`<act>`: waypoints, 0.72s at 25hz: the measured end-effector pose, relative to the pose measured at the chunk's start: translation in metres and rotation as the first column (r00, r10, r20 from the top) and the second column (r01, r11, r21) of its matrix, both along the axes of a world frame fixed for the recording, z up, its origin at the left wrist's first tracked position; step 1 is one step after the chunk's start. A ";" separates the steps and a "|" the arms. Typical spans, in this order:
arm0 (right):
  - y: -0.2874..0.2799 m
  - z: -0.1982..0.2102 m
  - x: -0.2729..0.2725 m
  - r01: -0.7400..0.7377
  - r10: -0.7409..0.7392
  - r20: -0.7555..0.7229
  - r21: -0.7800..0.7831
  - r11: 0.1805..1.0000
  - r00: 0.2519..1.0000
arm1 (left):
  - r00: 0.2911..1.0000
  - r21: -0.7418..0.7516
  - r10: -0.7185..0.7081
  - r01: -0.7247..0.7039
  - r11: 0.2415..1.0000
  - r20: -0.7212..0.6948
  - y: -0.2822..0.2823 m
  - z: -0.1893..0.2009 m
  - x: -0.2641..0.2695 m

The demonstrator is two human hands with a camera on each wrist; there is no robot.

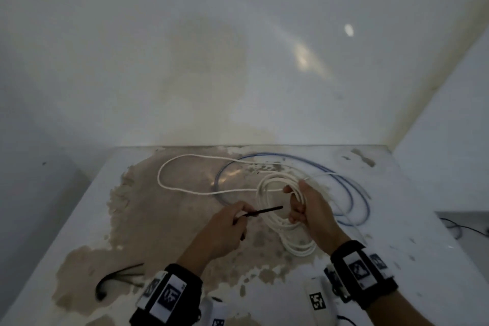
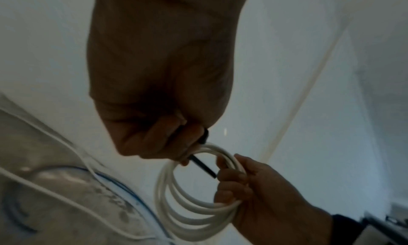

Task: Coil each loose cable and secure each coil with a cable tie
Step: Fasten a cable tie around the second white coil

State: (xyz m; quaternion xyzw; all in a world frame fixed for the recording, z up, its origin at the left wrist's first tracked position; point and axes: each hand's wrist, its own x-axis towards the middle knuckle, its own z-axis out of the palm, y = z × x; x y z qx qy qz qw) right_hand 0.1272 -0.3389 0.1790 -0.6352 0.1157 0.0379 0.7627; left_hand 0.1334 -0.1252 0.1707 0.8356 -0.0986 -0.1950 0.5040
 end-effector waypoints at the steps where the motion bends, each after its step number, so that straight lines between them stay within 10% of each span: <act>1: -0.006 0.007 -0.002 0.007 -0.005 0.056 -0.039 0.999 0.998 | 0.999 0.000 0.034 -0.034 0.999 -0.035 -0.017 0.006 0.005; 18: -0.041 0.025 -0.004 0.281 -0.157 0.353 -0.335 0.899 0.922 | 0.847 -0.523 -0.009 -0.319 0.791 -0.531 -0.108 0.077 0.015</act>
